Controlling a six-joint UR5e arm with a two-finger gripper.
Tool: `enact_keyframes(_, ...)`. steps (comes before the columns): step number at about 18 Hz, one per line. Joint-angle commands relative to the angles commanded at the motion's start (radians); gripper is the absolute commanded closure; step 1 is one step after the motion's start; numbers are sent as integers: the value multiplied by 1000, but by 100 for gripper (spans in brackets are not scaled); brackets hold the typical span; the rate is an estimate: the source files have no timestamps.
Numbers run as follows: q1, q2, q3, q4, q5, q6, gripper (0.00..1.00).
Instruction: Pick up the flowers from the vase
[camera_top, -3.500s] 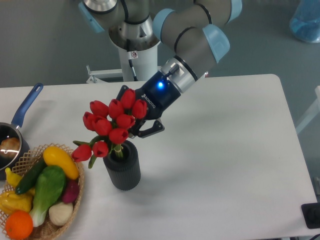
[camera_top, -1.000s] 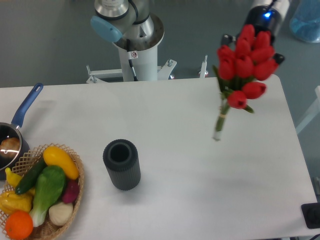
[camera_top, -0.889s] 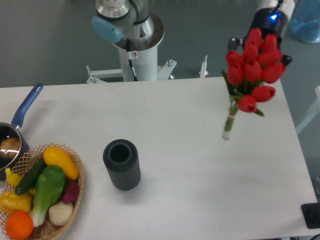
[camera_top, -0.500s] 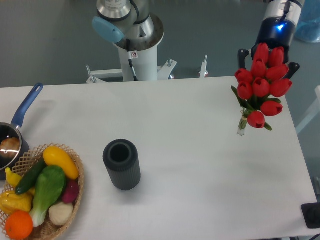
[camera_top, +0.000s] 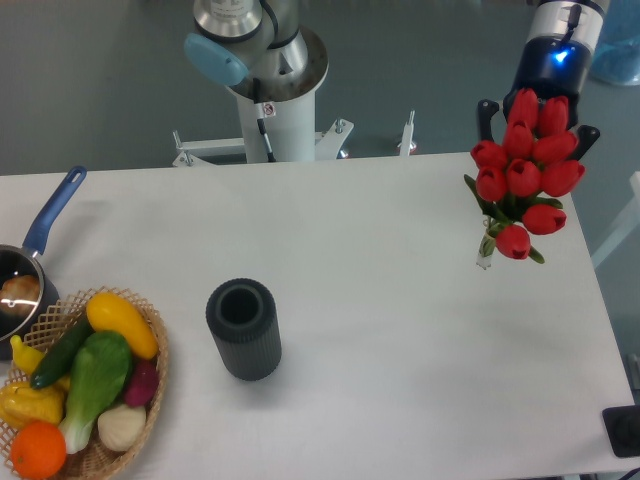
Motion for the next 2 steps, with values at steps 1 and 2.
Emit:
enact_keyframes(1, 3, 0, 0, 0, 0, -2, 56)
enact_keyframes(2, 3, 0, 2, 0, 0, -3, 56)
